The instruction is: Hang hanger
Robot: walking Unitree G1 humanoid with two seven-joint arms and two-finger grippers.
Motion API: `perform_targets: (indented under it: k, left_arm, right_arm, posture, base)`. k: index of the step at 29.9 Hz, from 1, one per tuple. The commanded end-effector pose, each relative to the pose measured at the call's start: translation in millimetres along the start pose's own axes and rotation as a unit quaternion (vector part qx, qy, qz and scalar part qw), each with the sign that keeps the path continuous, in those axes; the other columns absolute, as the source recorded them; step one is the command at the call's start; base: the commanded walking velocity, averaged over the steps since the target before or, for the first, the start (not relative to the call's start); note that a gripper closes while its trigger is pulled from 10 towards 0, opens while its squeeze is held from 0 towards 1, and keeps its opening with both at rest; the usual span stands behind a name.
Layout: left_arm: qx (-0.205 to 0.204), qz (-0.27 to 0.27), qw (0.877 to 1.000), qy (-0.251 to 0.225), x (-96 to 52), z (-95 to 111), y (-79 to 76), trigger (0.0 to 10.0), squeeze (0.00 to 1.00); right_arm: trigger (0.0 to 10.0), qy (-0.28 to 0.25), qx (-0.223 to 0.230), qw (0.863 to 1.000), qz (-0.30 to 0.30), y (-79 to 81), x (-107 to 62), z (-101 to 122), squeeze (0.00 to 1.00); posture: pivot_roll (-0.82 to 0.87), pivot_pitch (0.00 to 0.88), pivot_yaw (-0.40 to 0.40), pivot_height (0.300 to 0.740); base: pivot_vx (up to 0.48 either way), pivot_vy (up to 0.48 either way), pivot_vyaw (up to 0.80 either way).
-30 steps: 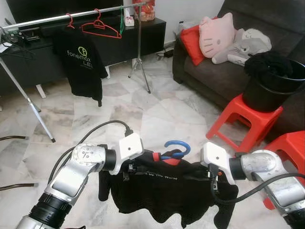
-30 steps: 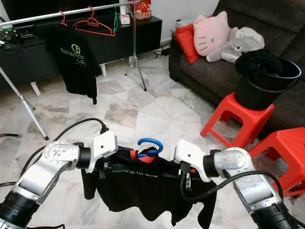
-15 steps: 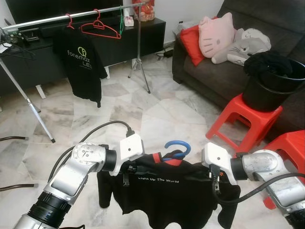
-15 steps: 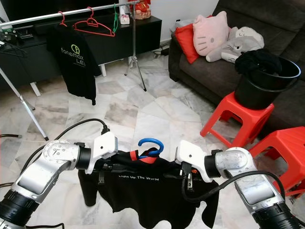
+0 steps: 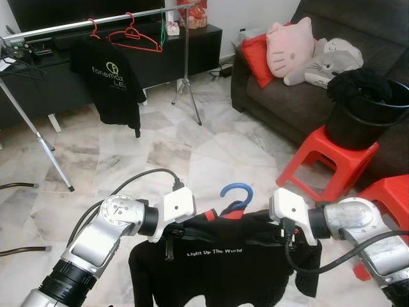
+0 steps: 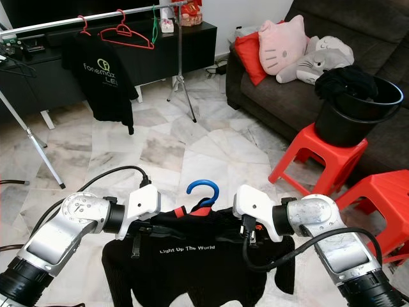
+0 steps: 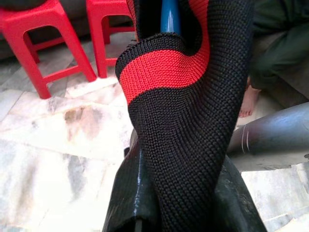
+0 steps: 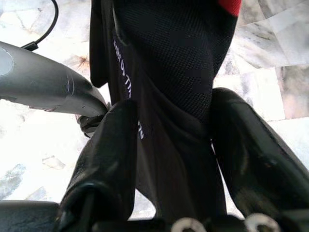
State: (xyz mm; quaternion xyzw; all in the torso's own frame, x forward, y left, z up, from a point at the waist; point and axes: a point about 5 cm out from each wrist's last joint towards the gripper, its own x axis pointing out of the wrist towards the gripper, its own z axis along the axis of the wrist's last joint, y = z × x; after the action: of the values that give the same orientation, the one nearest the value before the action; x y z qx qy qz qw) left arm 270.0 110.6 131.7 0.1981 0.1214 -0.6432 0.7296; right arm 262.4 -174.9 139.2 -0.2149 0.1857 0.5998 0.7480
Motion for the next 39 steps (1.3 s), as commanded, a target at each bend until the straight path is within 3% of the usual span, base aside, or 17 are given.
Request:
perform_targets:
  k: [1, 10, 11, 13, 19, 25, 28, 33, 35, 39]
  left_arm:
    - [0.017, 0.021, 1.0, 0.005, -6.9, 3.9, 8.4, 0.0, 0.0]
    - [0.012, 0.076, 0.997, 0.028, -20.1, -7.6, 19.9, 0.0, 0.0]
    - [0.005, 0.083, 0.996, 0.027, -23.3, -9.3, 21.4, 0.0, 0.0]
    - [-0.001, 0.088, 0.996, 0.021, -28.9, -8.8, 23.5, 0.0, 0.0]
    - [-0.001, 0.091, 0.996, 0.023, -38.5, -8.3, 27.0, 0.0, 0.0]
    - [-0.007, 0.093, 0.995, 0.03, -50.6, -9.5, 31.2, 0.0, 0.0]
    - [-0.027, 0.091, 0.995, -0.008, -60.6, -2.7, 31.4, 0.0, 0.0]
    - [-0.035, 0.095, 0.995, -0.024, -68.3, -0.3, 32.3, 0.0, 0.0]
    - [-0.042, 0.091, 0.994, -0.044, -72.3, 2.7, 32.8, 0.0, 0.0]
    - [-0.044, 0.084, 0.994, -0.048, -72.2, 3.0, 32.0, 0.0, 0.0]
  right_arm:
    - [10.0, -0.001, -0.013, 1.0, -0.008, -1.3, -6.1, 5.7, 1.0]
    - [10.0, 0.09, -0.044, 0.99, -0.096, -15.6, -28.2, -3.9, 1.0]
    - [10.0, 0.124, -0.049, 0.985, -0.108, -16.9, -33.2, -11.2, 0.0]
    - [10.0, 0.149, -0.047, 0.98, -0.12, -18.0, -38.0, -18.8, 0.0]
    - [10.0, 0.147, -0.037, 0.979, -0.134, -19.1, -40.5, -22.0, 0.0]
    - [10.0, 0.158, -0.042, 0.969, -0.185, -29.9, -45.6, -22.2, 0.0]
    - [10.0, 0.174, -0.022, 0.964, -0.202, -30.6, -46.4, -31.2, 0.0]
    - [10.0, 0.155, -0.004, 0.965, -0.212, -29.4, -43.5, -32.0, 0.0]
    - [10.0, 0.125, 0.006, 0.969, -0.212, -27.9, -38.6, -27.3, 0.0]
    - [10.0, 0.125, 0.007, 0.97, -0.207, -25.9, -36.1, -28.6, 0.0]
  posture:
    - [-0.05, 0.0, -0.045, 0.74]
    - [-0.06, 0.0, -0.042, 0.74]
    - [-0.06, 0.0, -0.042, 0.74]
    - [-0.06, 0.0, -0.042, 0.74]
    - [-0.06, 0.0, -0.042, 0.74]
    - [-0.06, 0.0, -0.042, 0.74]
    - [-0.07, 0.0, -0.038, 0.74]
    - [-0.07, 0.0, -0.038, 0.74]
    - [-0.07, 0.0, -0.038, 0.74]
    - [-0.07, 0.0, -0.036, 0.74]
  base:
    - [0.0, 0.0, 0.0]
    - [0.0, 0.0, 0.0]
    - [0.0, 0.0, 0.0]
    - [0.0, 0.0, 0.0]
    - [0.0, 0.0, 0.0]
    - [0.0, 0.0, 0.0]
    - [0.0, 0.0, 0.0]
    - [0.0, 0.0, 0.0]
    - [0.0, 0.0, 0.0]
    - [0.0, 0.0, 0.0]
